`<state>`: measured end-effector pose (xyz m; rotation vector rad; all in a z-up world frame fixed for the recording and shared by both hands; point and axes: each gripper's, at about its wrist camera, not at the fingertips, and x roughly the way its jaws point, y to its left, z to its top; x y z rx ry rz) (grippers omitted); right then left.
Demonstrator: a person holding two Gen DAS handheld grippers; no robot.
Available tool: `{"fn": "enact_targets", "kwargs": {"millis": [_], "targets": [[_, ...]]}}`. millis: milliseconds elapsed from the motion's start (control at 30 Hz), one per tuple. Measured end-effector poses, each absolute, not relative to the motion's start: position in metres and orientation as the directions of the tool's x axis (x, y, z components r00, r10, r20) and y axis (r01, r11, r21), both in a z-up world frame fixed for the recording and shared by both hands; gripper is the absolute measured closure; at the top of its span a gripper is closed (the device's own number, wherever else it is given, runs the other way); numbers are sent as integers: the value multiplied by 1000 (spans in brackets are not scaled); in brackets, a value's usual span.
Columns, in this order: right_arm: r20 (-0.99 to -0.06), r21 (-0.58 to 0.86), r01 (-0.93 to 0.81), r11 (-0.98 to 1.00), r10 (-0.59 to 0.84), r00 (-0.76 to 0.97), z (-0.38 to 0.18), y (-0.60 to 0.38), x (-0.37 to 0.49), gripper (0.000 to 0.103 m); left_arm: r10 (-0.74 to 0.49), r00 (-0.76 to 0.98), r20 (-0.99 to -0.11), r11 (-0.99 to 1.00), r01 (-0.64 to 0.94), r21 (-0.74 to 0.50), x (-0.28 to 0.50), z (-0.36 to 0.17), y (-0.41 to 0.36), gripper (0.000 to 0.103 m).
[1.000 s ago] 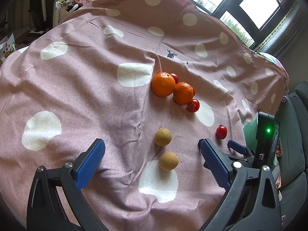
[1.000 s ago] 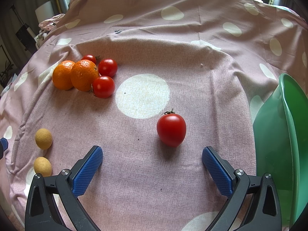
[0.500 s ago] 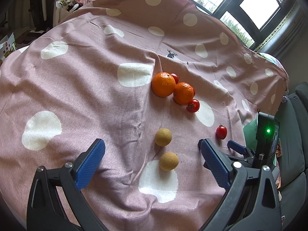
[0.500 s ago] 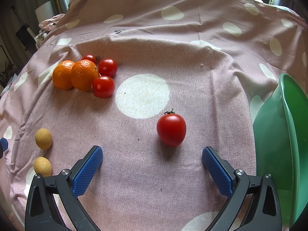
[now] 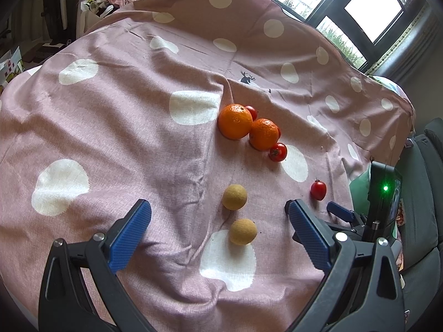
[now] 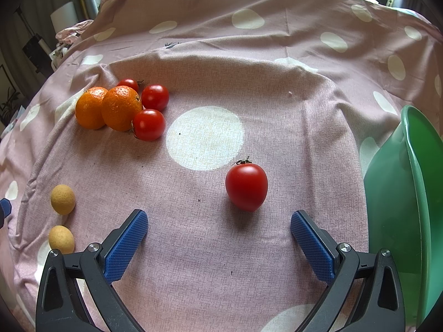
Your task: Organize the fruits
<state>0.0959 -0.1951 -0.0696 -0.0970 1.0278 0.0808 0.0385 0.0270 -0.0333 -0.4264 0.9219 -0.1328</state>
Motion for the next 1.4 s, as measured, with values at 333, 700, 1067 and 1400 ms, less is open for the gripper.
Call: {"fn": "enact_targets", "kwargs": {"millis": [333,700,1067,1400], "targets": [[-857,-43,-113,993,21,514,-70,-195,96,1,-292,604,-742,907,-70,-414,39,-34,29,3],[-857,-43,-113,993,22,515,-70,-195,97,1,-296,604,-740,908,-64,-415,38,-33,30,3],[-857,-43,-113,993,22,514,-70,-195,98,1,-291,604,-742,911,-63,-408,37,-32,29,3],[-857,-43,-113,993,22,514,-70,-195,98,1,-272,603,-750,920,-67,-387,38,-33,26,3]]}}
